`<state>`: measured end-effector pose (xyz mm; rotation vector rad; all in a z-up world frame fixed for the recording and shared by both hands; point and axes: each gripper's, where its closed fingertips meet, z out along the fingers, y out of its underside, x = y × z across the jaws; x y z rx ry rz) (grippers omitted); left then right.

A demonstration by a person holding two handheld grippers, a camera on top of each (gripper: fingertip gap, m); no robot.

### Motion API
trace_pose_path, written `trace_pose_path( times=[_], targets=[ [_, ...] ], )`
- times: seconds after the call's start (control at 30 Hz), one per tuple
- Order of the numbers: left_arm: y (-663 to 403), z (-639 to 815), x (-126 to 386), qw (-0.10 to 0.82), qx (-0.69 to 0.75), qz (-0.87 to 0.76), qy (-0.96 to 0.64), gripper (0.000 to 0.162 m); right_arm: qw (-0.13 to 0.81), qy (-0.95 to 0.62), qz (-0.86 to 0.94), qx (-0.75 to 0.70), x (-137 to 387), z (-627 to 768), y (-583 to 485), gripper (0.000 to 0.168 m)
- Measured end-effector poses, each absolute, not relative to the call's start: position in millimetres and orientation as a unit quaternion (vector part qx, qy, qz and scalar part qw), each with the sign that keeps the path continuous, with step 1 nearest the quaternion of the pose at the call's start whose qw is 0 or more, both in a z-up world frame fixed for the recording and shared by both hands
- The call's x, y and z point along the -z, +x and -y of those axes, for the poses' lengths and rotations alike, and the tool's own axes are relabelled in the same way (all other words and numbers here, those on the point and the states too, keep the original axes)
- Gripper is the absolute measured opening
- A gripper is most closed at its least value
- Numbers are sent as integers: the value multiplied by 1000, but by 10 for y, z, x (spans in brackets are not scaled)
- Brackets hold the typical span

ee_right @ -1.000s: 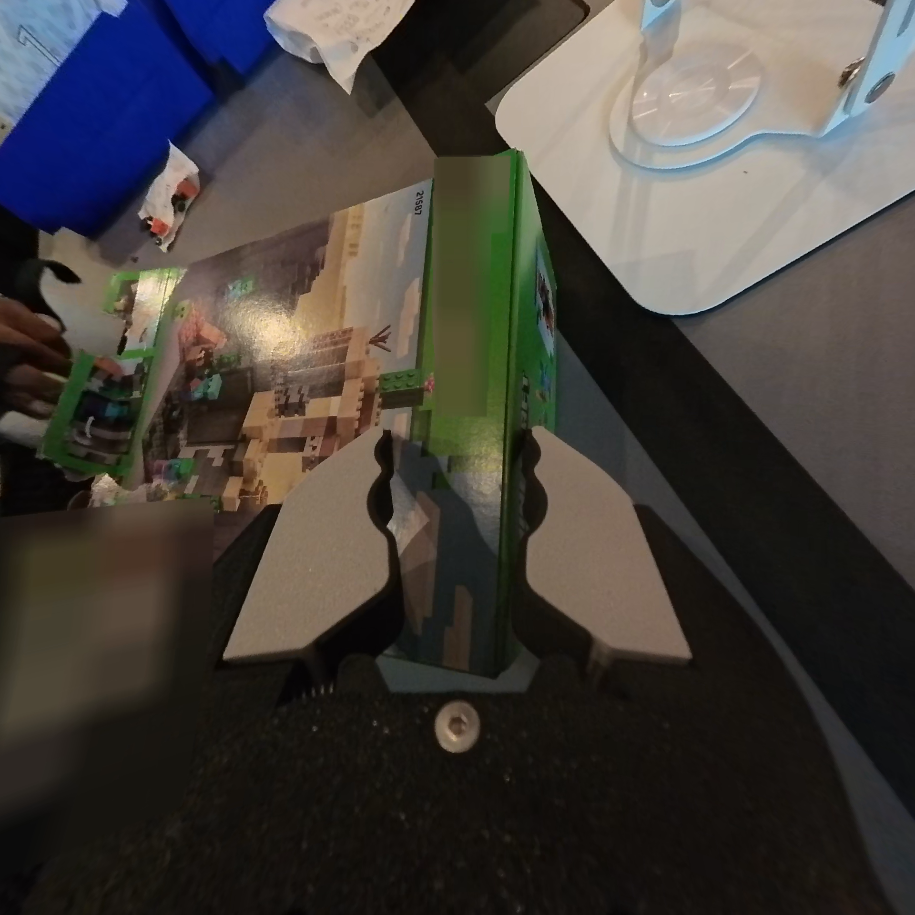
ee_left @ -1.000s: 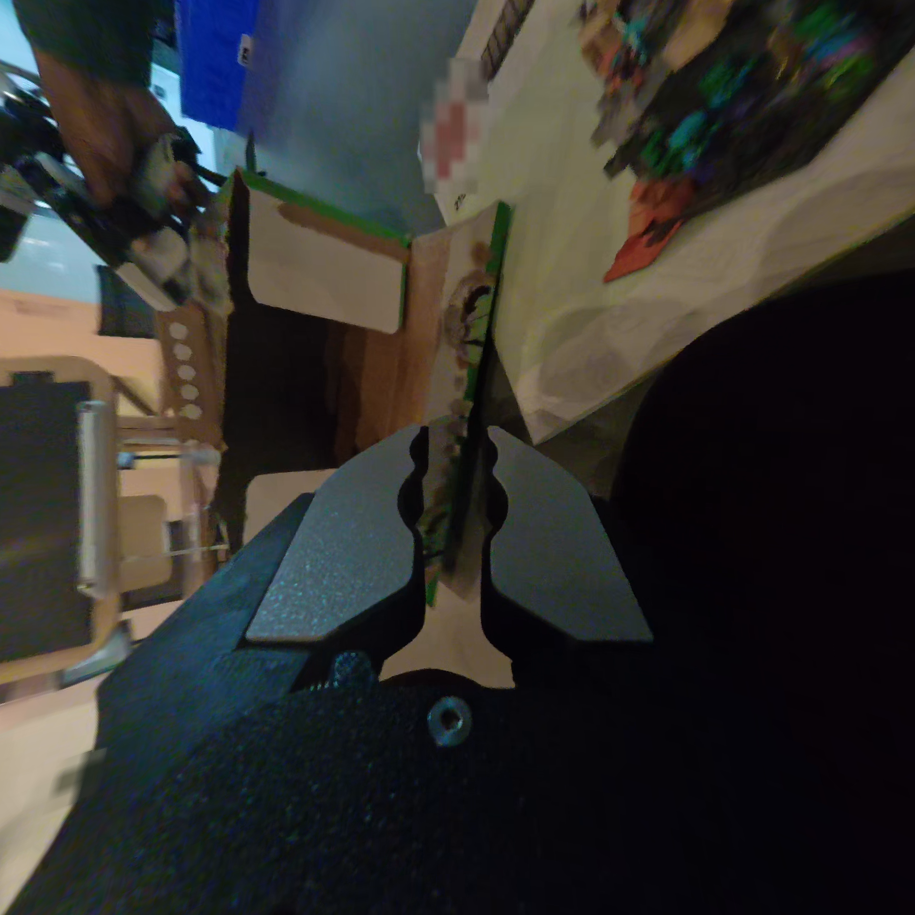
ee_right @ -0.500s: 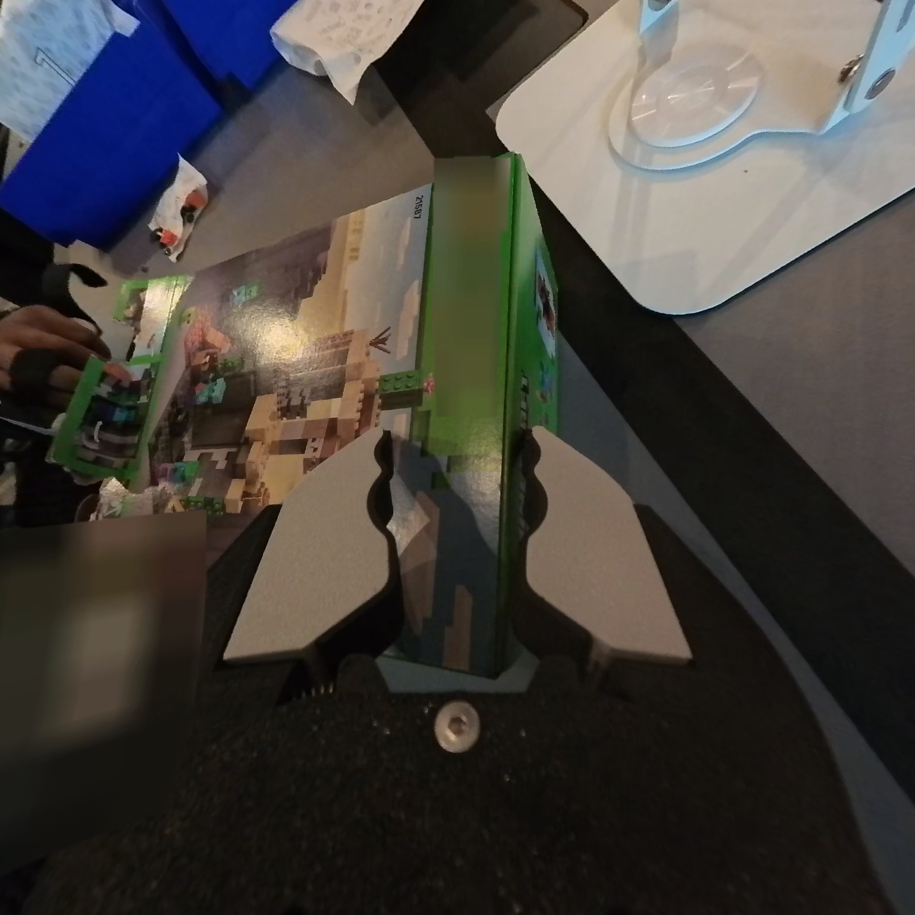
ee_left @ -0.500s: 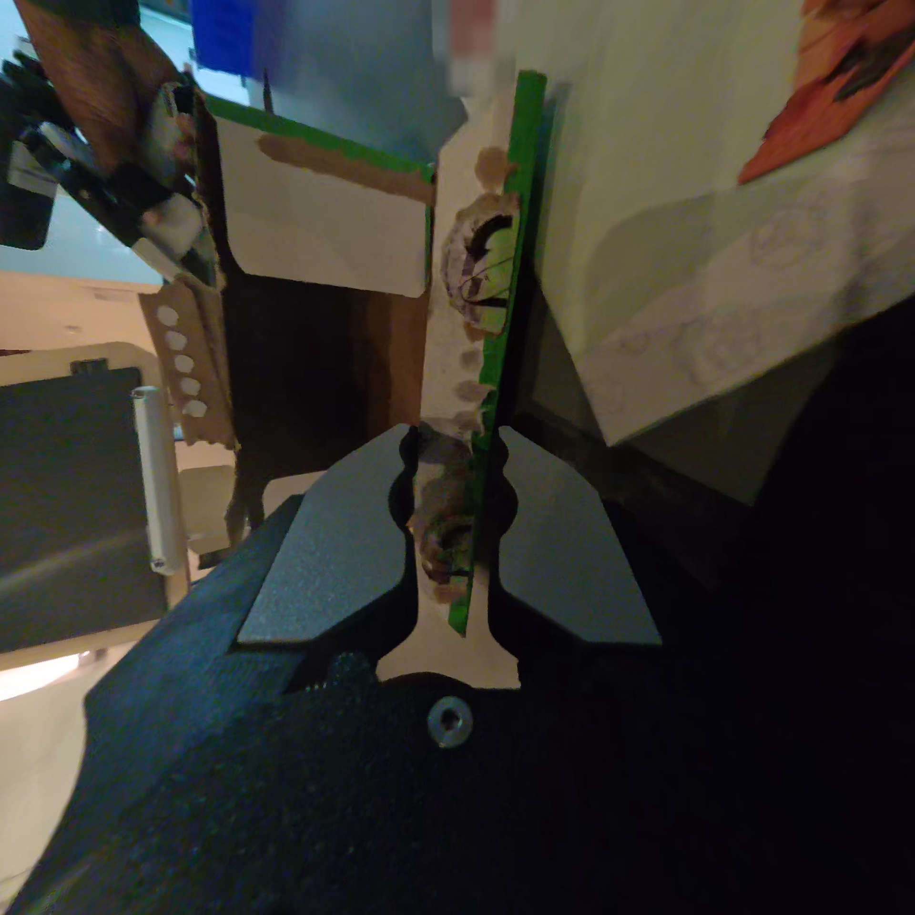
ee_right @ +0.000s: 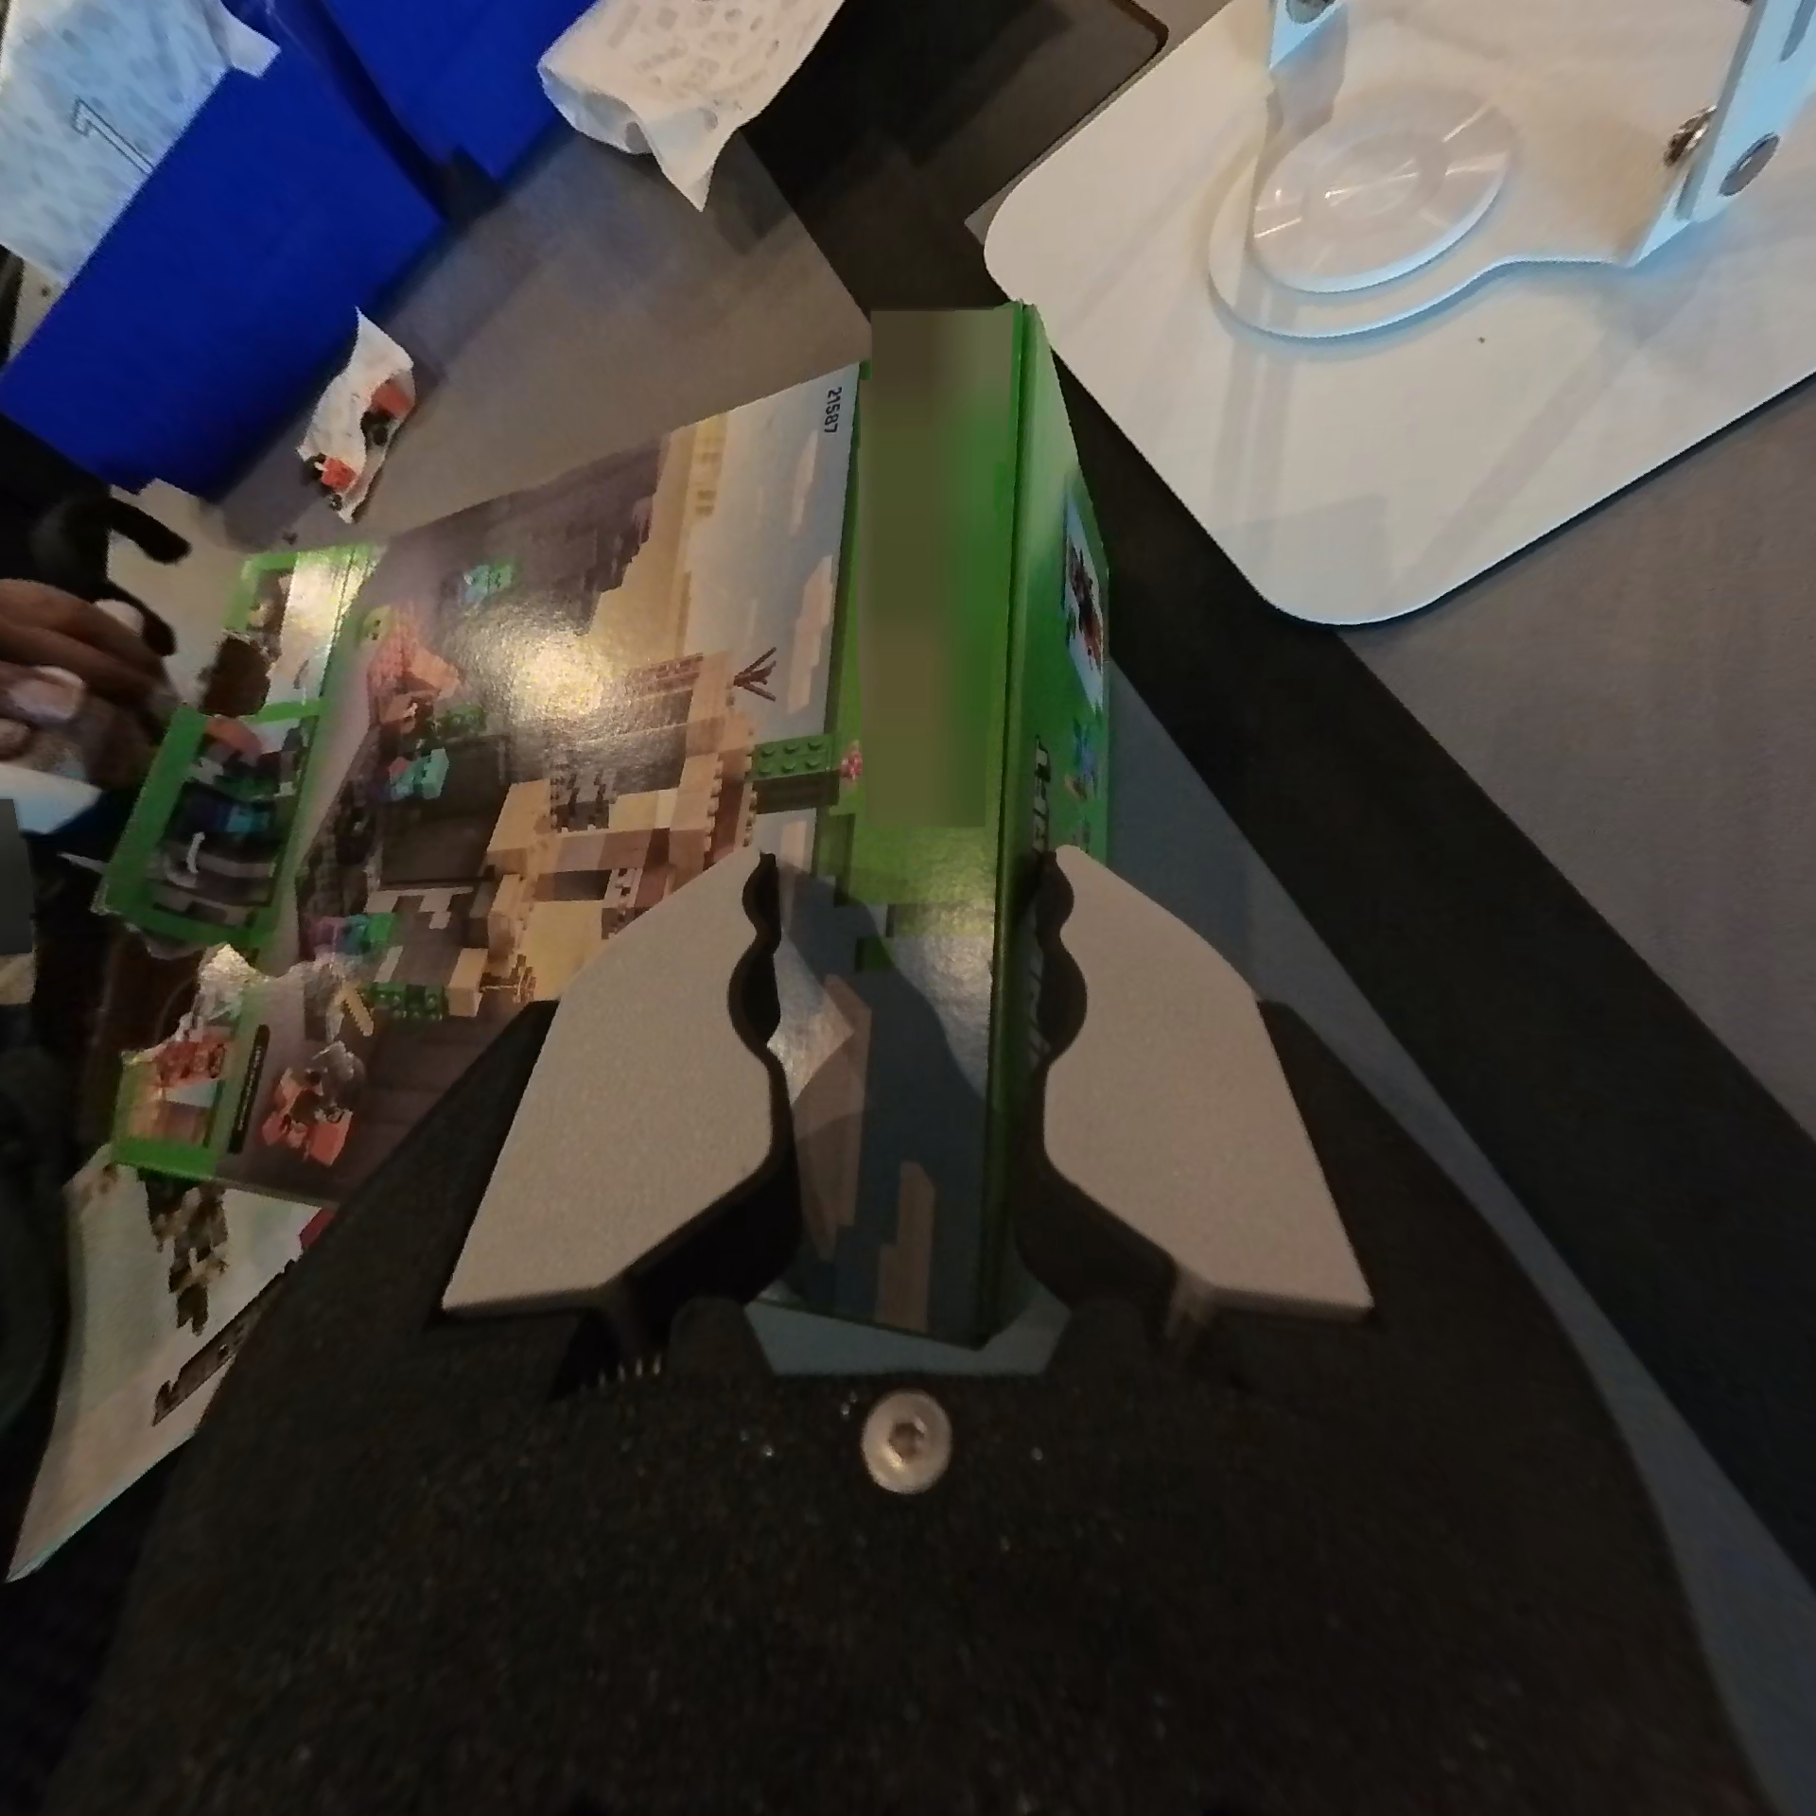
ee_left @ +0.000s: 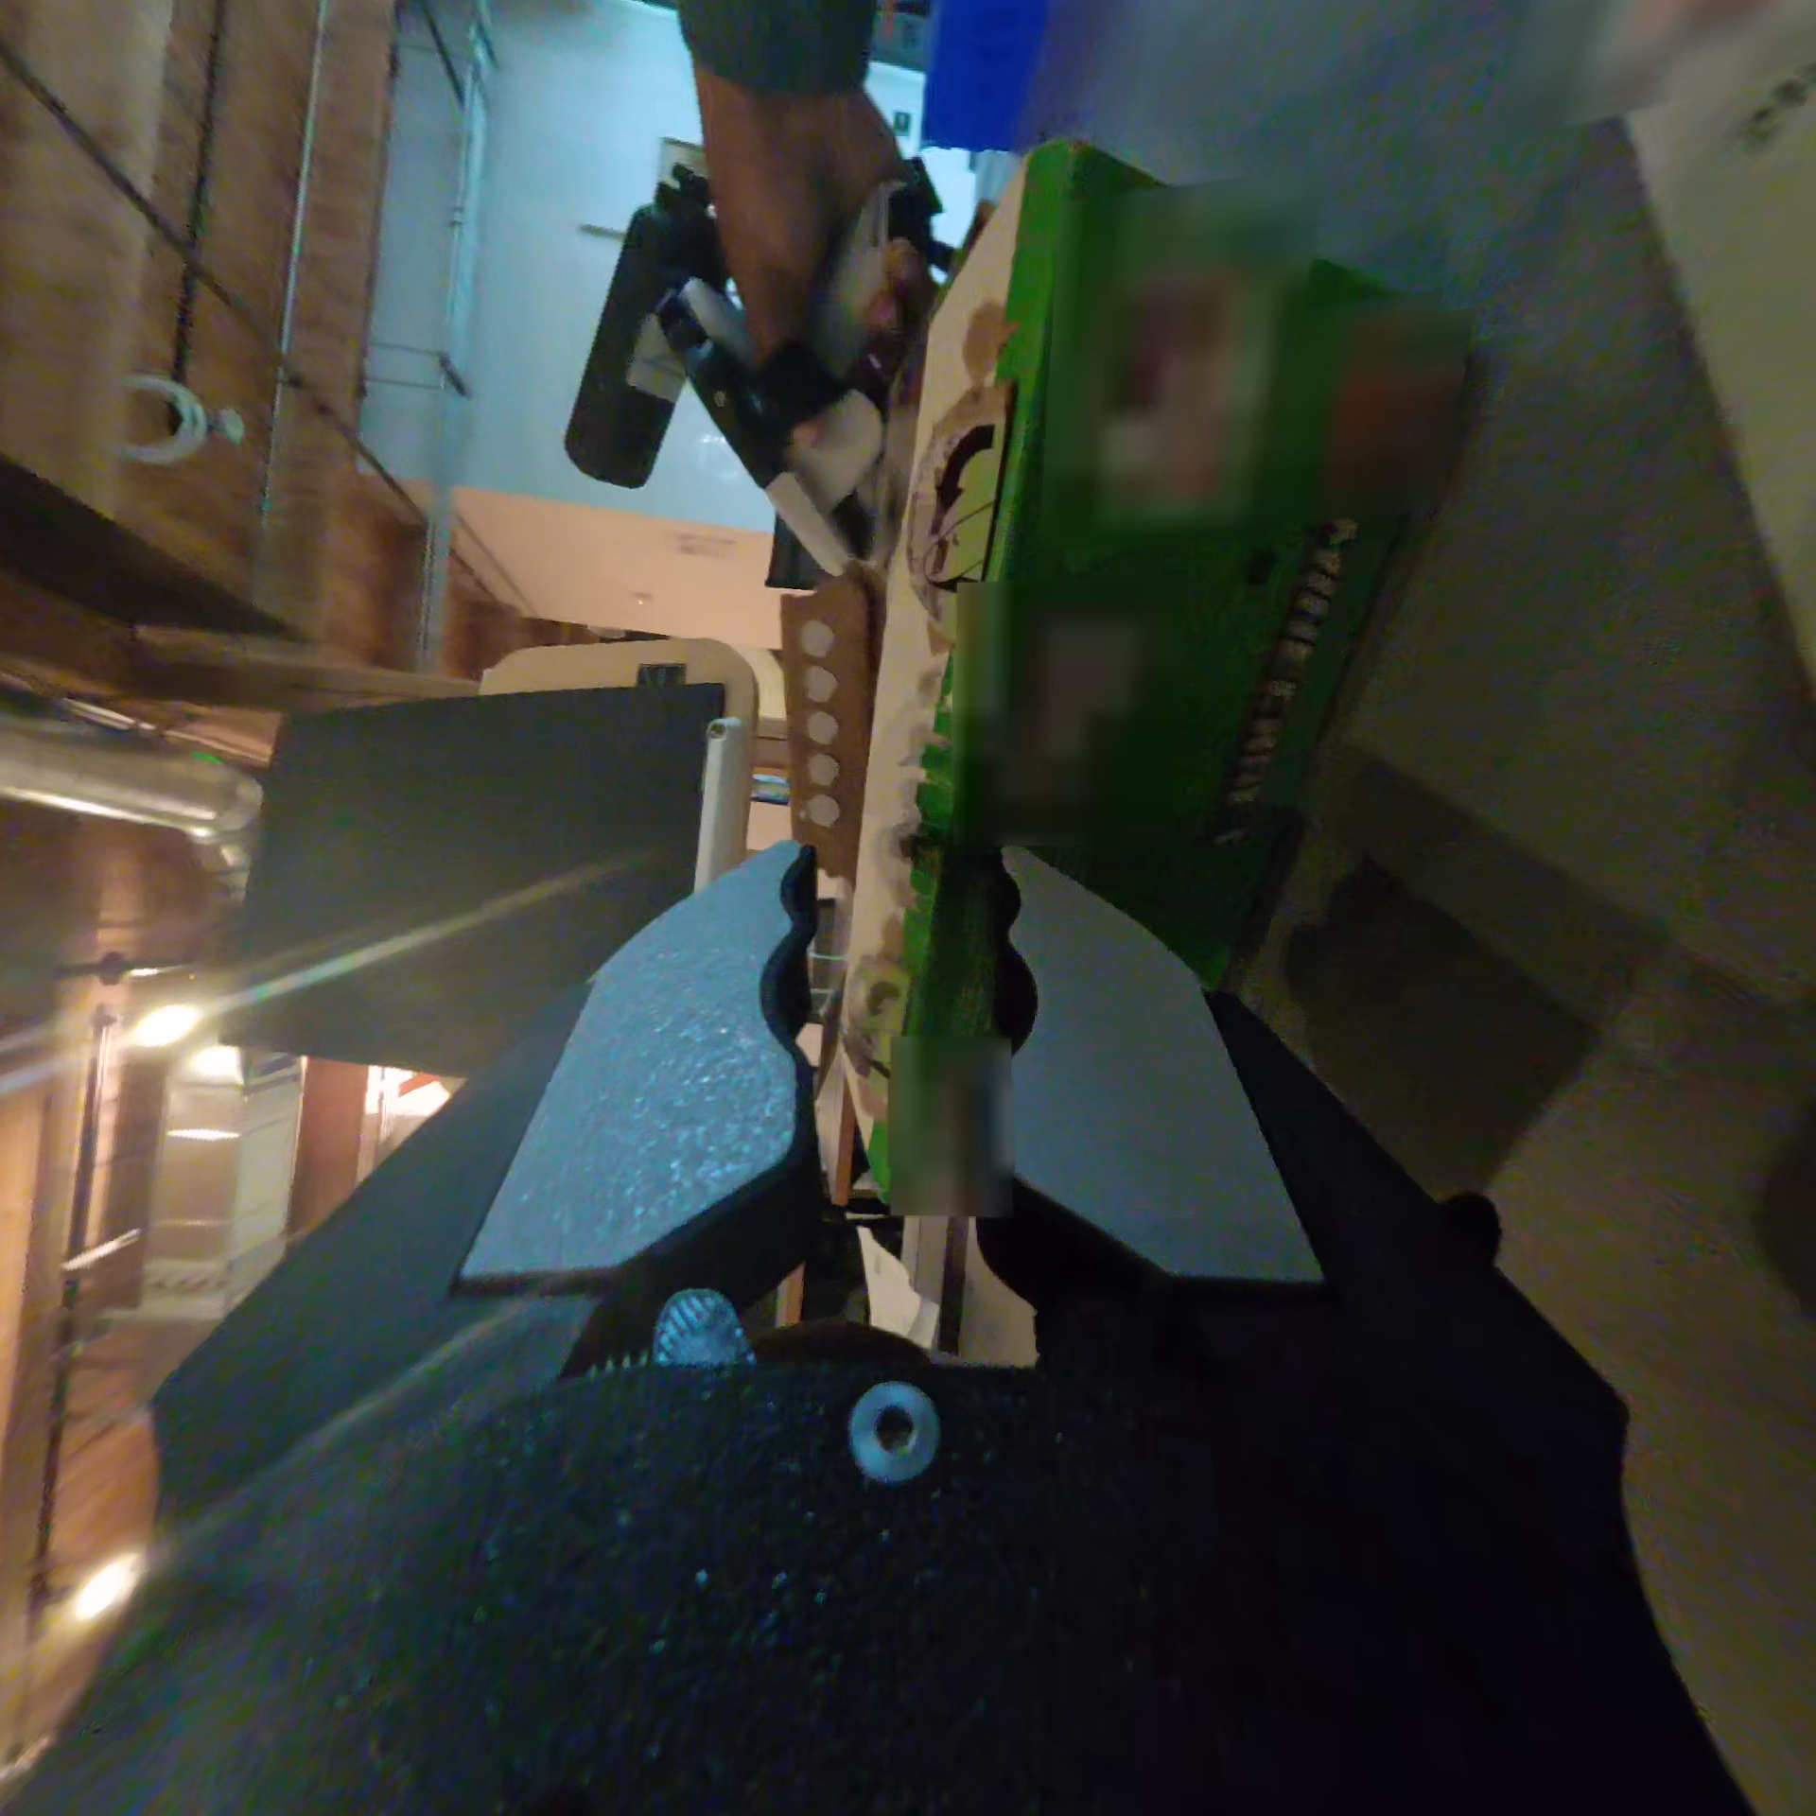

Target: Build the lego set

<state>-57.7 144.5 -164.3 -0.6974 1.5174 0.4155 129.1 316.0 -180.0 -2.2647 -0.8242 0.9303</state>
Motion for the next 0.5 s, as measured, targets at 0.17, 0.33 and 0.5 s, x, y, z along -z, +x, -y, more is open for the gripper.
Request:
trace_pose_path(
  times=[0.17,0.33,0.5],
  targets=[
    [-517,-1499,1671,644,-175,-676,-312,23,275,-841,304,-352,1800,-3161,1290,51],
    [-530,-1525,1828,586,-150,-717,-346,34,276,-840,302,-356,1798,-3160,1290,51],
    [-526,-1539,1821,569,-142,-728,-355,28,277,-840,299,-359,1797,-3160,1289,50]
  ],
)
